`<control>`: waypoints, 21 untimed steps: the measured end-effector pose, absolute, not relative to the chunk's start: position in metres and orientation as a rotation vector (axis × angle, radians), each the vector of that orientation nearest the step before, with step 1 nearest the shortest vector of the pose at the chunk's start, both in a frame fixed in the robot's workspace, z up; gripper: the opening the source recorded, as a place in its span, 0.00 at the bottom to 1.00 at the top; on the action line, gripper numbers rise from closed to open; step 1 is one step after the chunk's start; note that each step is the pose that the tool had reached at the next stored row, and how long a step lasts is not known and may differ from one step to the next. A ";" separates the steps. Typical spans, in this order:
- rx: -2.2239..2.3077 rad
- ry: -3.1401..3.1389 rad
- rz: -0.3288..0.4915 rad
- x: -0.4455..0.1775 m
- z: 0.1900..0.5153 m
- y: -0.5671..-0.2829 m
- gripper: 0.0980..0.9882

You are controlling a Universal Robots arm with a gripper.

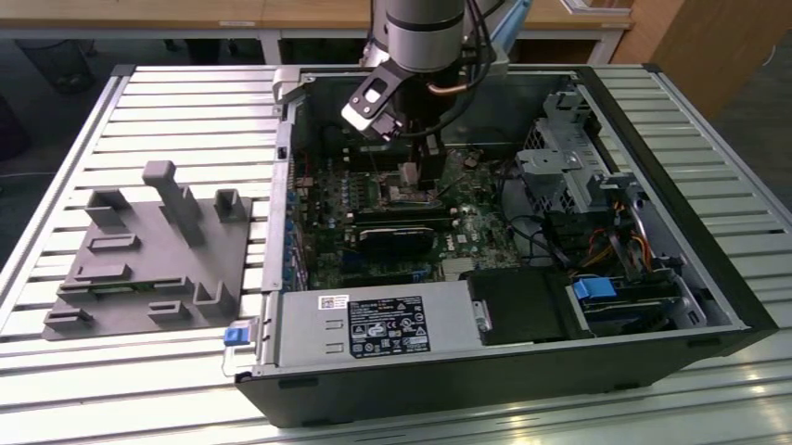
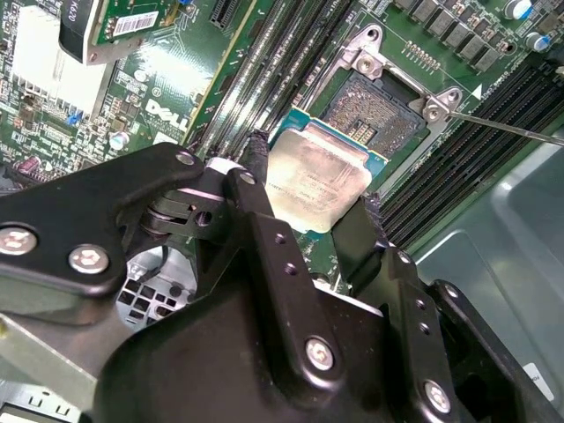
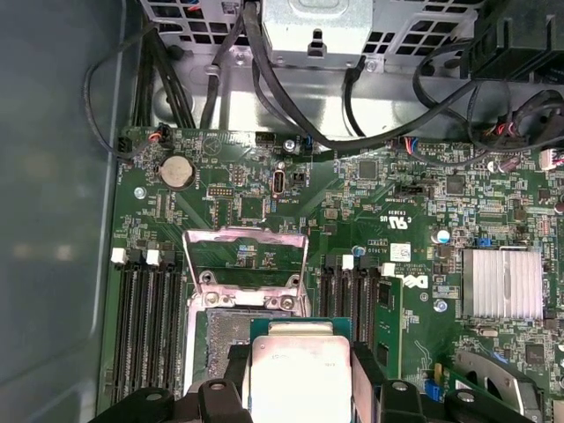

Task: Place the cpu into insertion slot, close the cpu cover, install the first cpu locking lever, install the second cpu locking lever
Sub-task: 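Place the cpu into insertion slot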

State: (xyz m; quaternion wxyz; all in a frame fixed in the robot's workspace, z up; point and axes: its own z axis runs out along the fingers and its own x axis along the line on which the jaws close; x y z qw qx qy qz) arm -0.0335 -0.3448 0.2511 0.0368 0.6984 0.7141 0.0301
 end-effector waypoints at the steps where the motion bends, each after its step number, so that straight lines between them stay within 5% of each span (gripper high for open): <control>1: 2.144 2.192 0.092 -0.033 0.251 -0.345 0.50; 21: 2.144 2.192 0.092 -0.033 0.247 -0.343 0.50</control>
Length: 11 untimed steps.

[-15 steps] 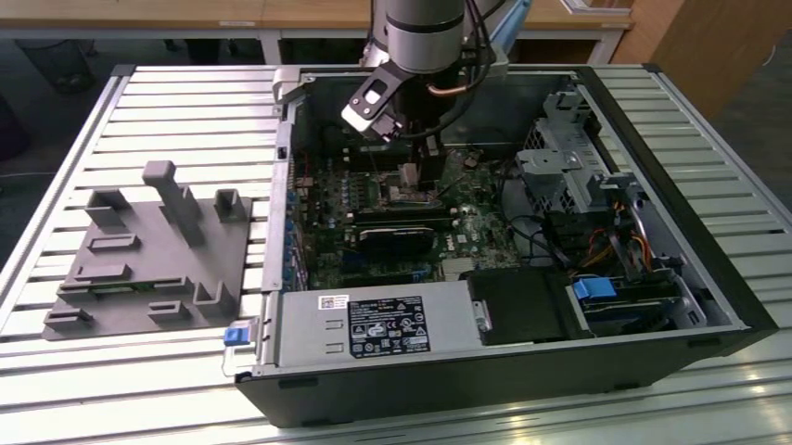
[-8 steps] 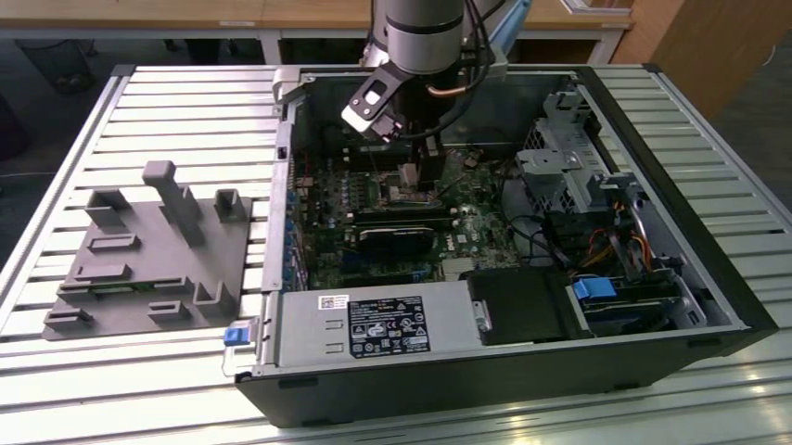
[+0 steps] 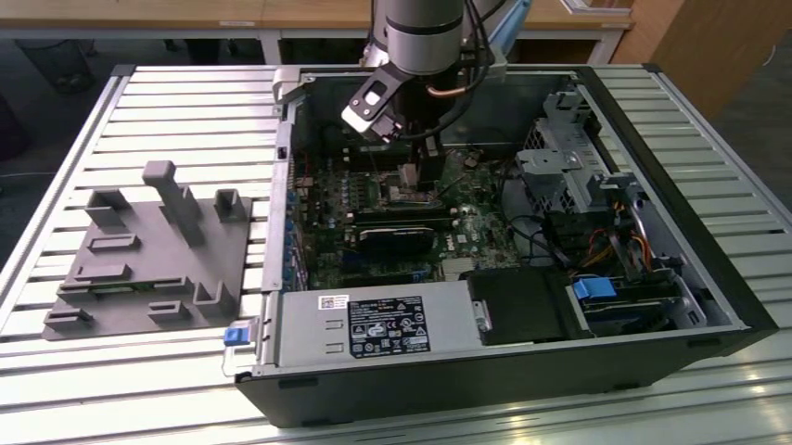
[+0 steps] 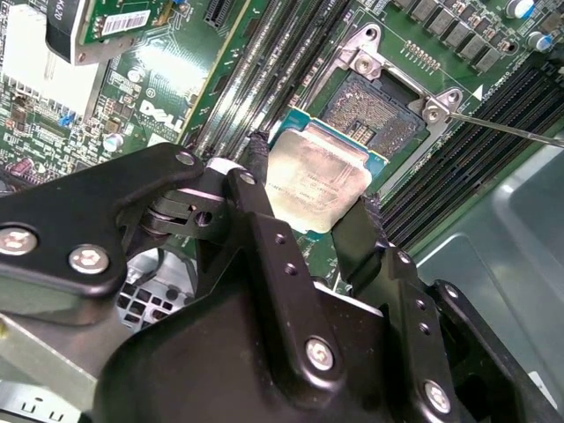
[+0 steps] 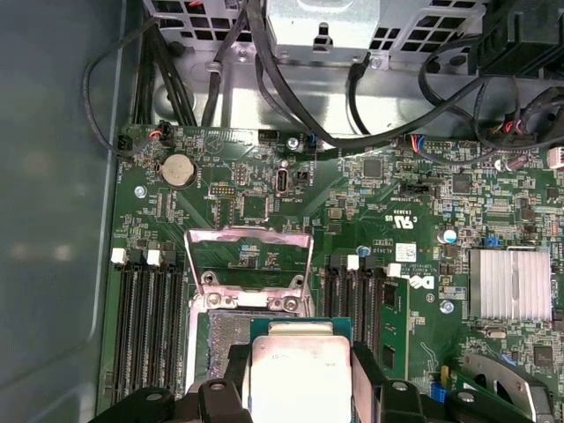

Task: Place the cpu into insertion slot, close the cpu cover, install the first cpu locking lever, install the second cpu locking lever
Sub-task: 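Place the cpu into insertion slot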

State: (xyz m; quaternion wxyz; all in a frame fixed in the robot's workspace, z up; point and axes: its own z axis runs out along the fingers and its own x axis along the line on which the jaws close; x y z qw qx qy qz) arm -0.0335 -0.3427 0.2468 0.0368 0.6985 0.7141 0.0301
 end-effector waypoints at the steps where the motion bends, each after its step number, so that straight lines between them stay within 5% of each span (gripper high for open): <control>1: 2.144 2.192 0.092 -0.033 0.247 -0.343 0.50; 11: 2.144 2.192 0.092 -0.033 0.244 -0.342 0.50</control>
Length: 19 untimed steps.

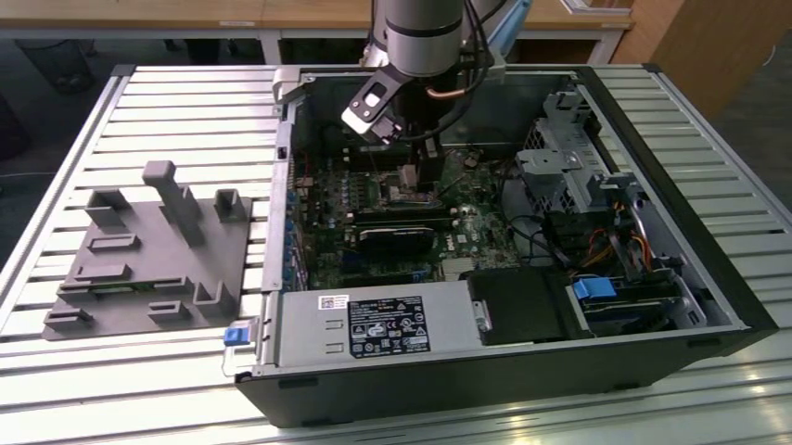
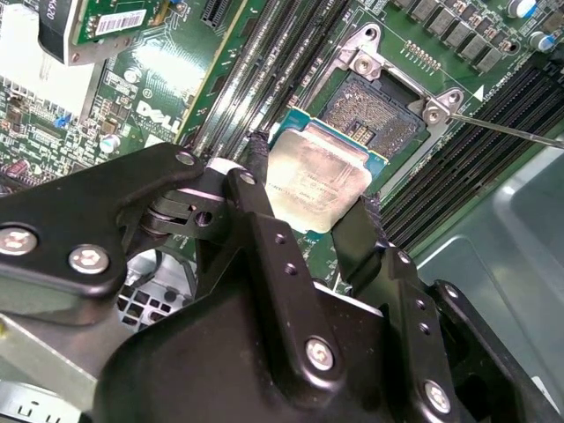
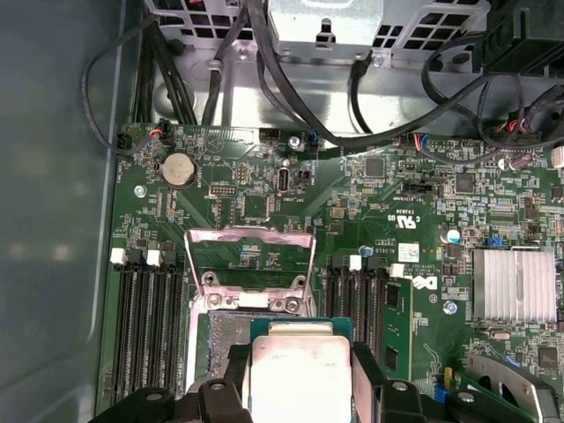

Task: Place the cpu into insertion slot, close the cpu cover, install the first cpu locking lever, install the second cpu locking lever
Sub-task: 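Place the cpu into insertion slot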

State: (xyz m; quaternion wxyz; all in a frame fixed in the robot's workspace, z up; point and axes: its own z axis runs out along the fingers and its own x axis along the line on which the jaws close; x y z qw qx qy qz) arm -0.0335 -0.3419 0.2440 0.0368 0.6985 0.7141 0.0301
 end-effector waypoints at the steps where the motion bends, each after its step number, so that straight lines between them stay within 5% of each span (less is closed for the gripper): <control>1: 2.144 2.192 0.092 -0.033 0.244 -0.342 0.50; 19: 2.146 2.190 0.092 -0.034 0.236 -0.335 0.50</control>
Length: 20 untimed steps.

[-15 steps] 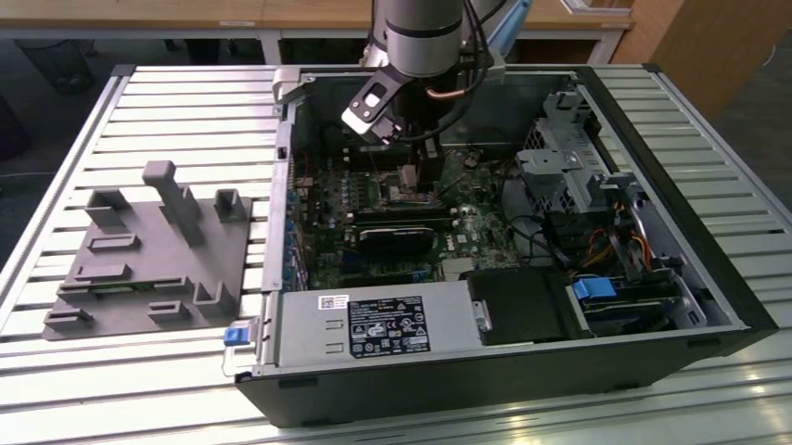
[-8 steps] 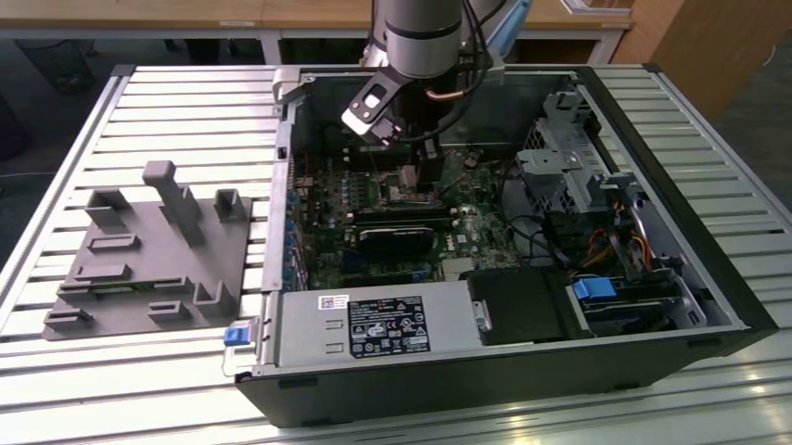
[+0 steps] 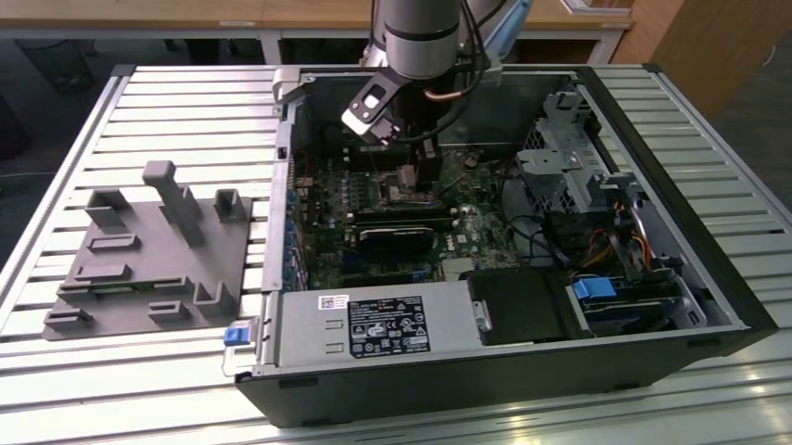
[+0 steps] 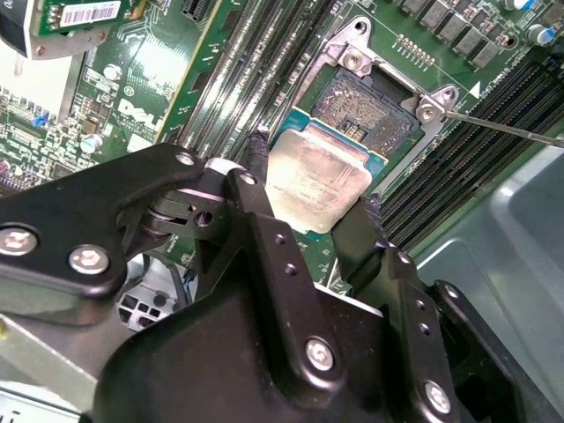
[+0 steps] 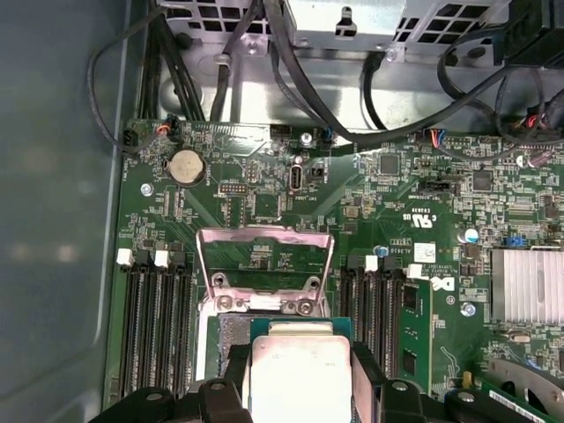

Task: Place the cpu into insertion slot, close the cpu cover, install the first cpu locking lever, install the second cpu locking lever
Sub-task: 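Place the cpu into insertion slot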

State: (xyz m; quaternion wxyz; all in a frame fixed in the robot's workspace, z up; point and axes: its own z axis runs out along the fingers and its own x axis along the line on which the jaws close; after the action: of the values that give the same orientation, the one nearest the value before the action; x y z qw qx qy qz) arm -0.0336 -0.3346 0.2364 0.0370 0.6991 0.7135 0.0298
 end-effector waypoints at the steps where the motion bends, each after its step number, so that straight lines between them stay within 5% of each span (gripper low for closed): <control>1: 2.146 2.190 0.091 -0.034 0.236 -0.334 0.50; 20: 2.146 2.190 0.091 -0.034 0.232 -0.333 0.50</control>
State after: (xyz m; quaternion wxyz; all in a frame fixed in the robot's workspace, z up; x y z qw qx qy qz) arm -0.0340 -0.3326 0.2318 0.0371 0.6991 0.7134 0.0298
